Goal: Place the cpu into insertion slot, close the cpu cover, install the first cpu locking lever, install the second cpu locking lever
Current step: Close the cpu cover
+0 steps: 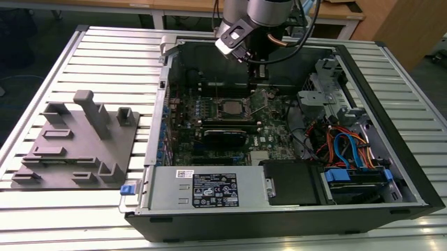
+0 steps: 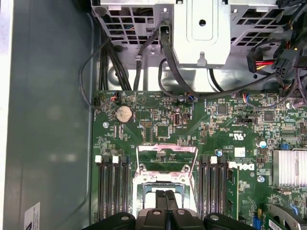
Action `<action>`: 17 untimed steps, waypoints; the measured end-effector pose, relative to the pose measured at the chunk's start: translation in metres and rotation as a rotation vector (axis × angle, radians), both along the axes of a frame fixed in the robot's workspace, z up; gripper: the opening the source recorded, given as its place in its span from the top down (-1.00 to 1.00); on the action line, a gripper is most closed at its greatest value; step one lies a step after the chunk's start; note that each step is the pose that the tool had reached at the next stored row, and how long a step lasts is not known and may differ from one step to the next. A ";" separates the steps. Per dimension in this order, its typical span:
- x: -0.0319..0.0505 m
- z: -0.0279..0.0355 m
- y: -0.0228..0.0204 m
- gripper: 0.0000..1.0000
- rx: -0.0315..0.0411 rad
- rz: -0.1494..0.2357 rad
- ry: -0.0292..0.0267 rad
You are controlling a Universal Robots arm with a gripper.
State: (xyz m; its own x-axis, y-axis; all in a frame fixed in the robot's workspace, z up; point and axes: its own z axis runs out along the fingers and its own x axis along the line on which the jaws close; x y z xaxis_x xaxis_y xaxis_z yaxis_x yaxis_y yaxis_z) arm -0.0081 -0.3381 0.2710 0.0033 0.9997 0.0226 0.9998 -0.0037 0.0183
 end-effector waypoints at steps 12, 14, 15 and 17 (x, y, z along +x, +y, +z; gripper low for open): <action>0.0036 0.0000 0.0000 0.80 -0.0004 0.000 0.0001; 0.0043 0.0000 0.0000 0.80 -0.0004 0.000 0.0000; 0.0045 0.0000 0.0000 0.80 -0.0004 0.000 0.0001; 0.0046 0.0000 0.0000 0.80 -0.0004 0.000 0.0001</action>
State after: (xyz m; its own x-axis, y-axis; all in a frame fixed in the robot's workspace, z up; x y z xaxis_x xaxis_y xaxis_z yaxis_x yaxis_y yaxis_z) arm -0.0035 -0.3381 0.2711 0.0033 0.9997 0.0222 0.9998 -0.0037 0.0183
